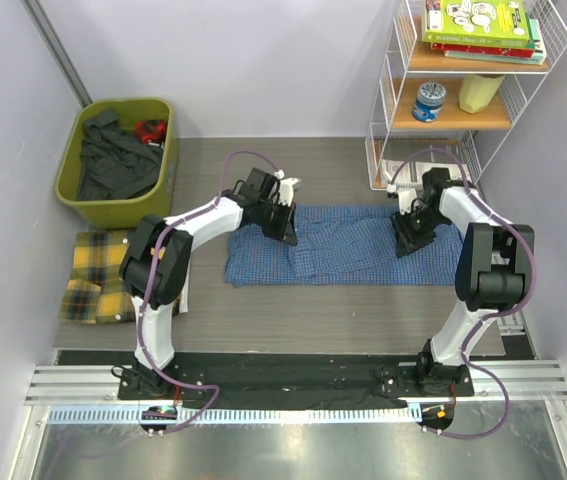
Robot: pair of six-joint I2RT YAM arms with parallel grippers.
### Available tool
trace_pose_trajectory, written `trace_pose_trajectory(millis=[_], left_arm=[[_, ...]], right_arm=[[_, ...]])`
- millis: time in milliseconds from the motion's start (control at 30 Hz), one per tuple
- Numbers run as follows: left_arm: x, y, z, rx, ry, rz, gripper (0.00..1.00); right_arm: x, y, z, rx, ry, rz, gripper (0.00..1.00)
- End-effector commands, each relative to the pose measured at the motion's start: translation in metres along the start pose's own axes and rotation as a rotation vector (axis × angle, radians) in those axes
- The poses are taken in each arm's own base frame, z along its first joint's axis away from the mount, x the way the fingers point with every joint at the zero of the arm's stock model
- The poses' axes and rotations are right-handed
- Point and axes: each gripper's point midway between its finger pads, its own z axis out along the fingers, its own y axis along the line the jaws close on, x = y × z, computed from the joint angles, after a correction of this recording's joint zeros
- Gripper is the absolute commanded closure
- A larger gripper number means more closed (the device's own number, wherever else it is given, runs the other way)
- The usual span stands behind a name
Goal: Fold and stack the long sleeve shirts
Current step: Fold the shirt
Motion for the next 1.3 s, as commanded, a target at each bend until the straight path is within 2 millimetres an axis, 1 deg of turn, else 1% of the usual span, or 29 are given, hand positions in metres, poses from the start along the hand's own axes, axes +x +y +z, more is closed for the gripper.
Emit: trace_pose_trajectory(millis=[0,33,100,133,200,300,333,367,400,433,467,500,533,567,600,667,700,767,800,833,867,900,933,1000,1067,1100,1167,1233,1267], left_arm=[[-0.019,0.006,-0.016,-0.048,0.002,0.077,1.00],[-0.027,0.011,-0.015,-0.069,0.001,0.101,1.00],[-0.026,0.019,-0.017,-0.102,0.034,0.100,1.00],[-0.033,0.020,-0.019,-0.117,0.030,0.118,1.00],[-0.018,0.031,-0.015,-0.147,0.100,0.096,1.00],[-0.003,0.044,-0.015,-0.189,0.144,0.094,1.00],[-0.001,0.044,-0.016,-0.184,0.145,0.097,0.97],[0.003,0.039,-0.017,-0.138,0.149,0.108,0.91],[-0.005,0.033,-0.018,-0.092,0.118,0.128,0.78],[-0.010,0.027,-0.020,-0.060,0.096,0.141,0.72],[-0.017,0.026,-0.023,-0.054,0.072,0.205,0.67],[-0.029,0.017,-0.027,-0.027,0.033,0.245,0.61],[-0.045,0.011,-0.029,-0.009,-0.017,0.294,0.58],[-0.055,0.007,-0.029,-0.001,-0.041,0.320,0.57],[-0.077,-0.003,-0.028,0.031,-0.086,0.350,0.54],[-0.097,-0.014,-0.019,0.063,-0.121,0.380,0.52],[-0.120,-0.020,-0.011,0.073,-0.159,0.382,0.52],[-0.138,-0.037,0.001,0.118,-0.192,0.399,0.51],[-0.145,-0.040,0.009,0.127,-0.204,0.392,0.51],[-0.156,-0.042,0.021,0.142,-0.221,0.366,0.51],[-0.160,-0.047,0.032,0.157,-0.235,0.369,0.51],[-0.163,-0.048,0.039,0.163,-0.241,0.357,0.51],[-0.166,-0.047,0.052,0.173,-0.247,0.332,0.51],[-0.171,-0.053,0.063,0.189,-0.271,0.335,0.50],[-0.167,-0.053,0.078,0.200,-0.268,0.307,0.49],[-0.169,-0.055,0.083,0.207,-0.285,0.311,0.48],[-0.163,-0.057,0.095,0.215,-0.274,0.301,0.48],[-0.159,-0.063,0.102,0.223,-0.266,0.305,0.48],[-0.157,-0.063,0.106,0.224,-0.260,0.300,0.48]], right_arm=[[-0.034,0.000,-0.037,-0.010,-0.148,-0.037,0.61],[-0.040,-0.002,-0.043,-0.007,-0.169,-0.041,0.61],[-0.043,-0.008,-0.049,0.002,-0.190,-0.027,0.61],[-0.047,-0.011,-0.053,0.015,-0.201,-0.026,0.60],[-0.045,-0.017,-0.048,0.031,-0.187,-0.018,0.60],[-0.038,-0.029,-0.037,0.069,-0.155,-0.009,0.59],[-0.034,-0.031,-0.034,0.072,-0.148,-0.001,0.59],[-0.033,-0.034,-0.033,0.079,-0.146,-0.002,0.59],[-0.031,-0.035,-0.032,0.076,-0.142,0.003,0.59],[-0.031,-0.038,-0.034,0.077,-0.150,0.012,0.59],[-0.032,-0.037,-0.036,0.068,-0.163,0.013,0.59],[-0.035,-0.038,-0.042,0.073,-0.182,0.005,0.59],[-0.036,-0.040,-0.045,0.075,-0.194,0.005,0.59],[-0.037,-0.041,-0.047,0.077,-0.197,0.006,0.59],[-0.041,-0.045,-0.051,0.095,-0.205,0.000,0.59],[-0.043,-0.052,-0.053,0.106,-0.216,0.007,0.58],[-0.045,-0.056,-0.055,0.114,-0.223,0.013,0.58],[-0.042,-0.065,-0.054,0.118,-0.220,0.041,0.57],[-0.041,-0.069,-0.054,0.122,-0.220,0.049,0.56],[-0.040,-0.073,-0.053,0.126,-0.218,0.062,0.56],[-0.039,-0.076,-0.055,0.126,-0.220,0.076,0.55],[-0.038,-0.081,-0.058,0.130,-0.229,0.097,0.54],[-0.036,-0.082,-0.059,0.123,-0.230,0.119,0.54],[-0.030,-0.083,-0.062,0.112,-0.227,0.143,0.51],[-0.026,-0.084,-0.060,0.106,-0.220,0.175,0.49],[-0.022,-0.086,-0.059,0.104,-0.215,0.198,0.49],[-0.017,-0.086,-0.055,0.082,-0.210,0.240,0.49],[-0.010,-0.087,-0.049,0.069,-0.197,0.278,0.49],[-0.009,-0.087,-0.048,0.056,-0.201,0.289,0.48]])
